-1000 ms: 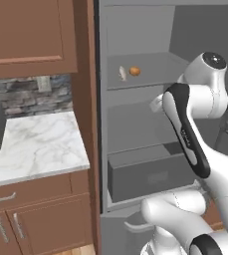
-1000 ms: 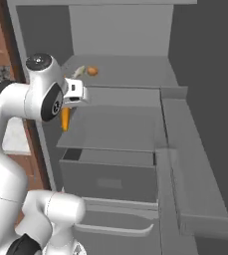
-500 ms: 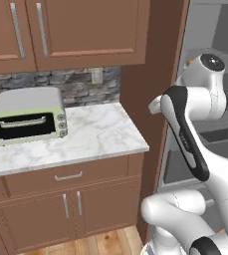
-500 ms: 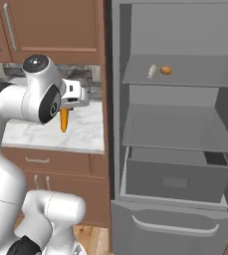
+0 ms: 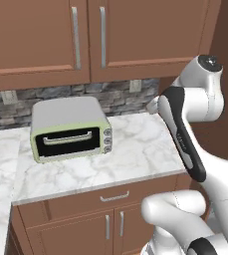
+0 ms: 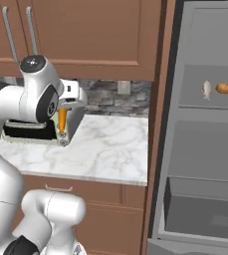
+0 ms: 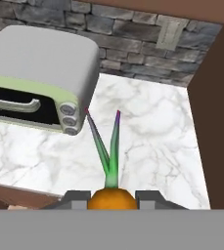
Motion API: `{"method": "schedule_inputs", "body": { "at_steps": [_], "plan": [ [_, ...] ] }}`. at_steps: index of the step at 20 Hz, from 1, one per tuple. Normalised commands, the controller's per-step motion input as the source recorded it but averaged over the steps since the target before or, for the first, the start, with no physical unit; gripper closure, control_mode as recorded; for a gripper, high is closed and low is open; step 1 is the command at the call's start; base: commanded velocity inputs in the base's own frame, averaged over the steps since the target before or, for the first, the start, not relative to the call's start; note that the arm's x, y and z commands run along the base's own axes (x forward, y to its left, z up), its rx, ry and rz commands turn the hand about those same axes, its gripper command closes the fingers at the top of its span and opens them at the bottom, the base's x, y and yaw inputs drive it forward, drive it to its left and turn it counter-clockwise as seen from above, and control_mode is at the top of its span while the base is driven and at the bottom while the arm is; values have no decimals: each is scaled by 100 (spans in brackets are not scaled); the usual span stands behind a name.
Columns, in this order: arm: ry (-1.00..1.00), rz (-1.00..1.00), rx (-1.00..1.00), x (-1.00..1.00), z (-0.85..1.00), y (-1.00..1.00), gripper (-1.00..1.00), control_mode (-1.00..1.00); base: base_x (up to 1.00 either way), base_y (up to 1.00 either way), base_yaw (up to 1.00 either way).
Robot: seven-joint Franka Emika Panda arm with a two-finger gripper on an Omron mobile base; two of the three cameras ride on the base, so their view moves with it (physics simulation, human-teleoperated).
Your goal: Open the fridge, remove the tangerine, carrot, and fish, and place them on any counter.
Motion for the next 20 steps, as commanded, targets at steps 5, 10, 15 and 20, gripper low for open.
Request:
{"method": "schedule_inputs", "body": {
  "at_steps": [5, 10, 15, 20],
  "plan": [
    [0, 0, 0, 0, 0, 0, 100, 100, 8, 35, 0],
    [0, 0, 0, 0, 0, 0, 100, 100, 27, 21, 2],
    [0, 0, 0, 0, -1, 0, 100, -100, 11, 6, 0],
    [10, 10, -1, 26, -49, 2, 100, -100, 0, 0, 0]
  ]
}}
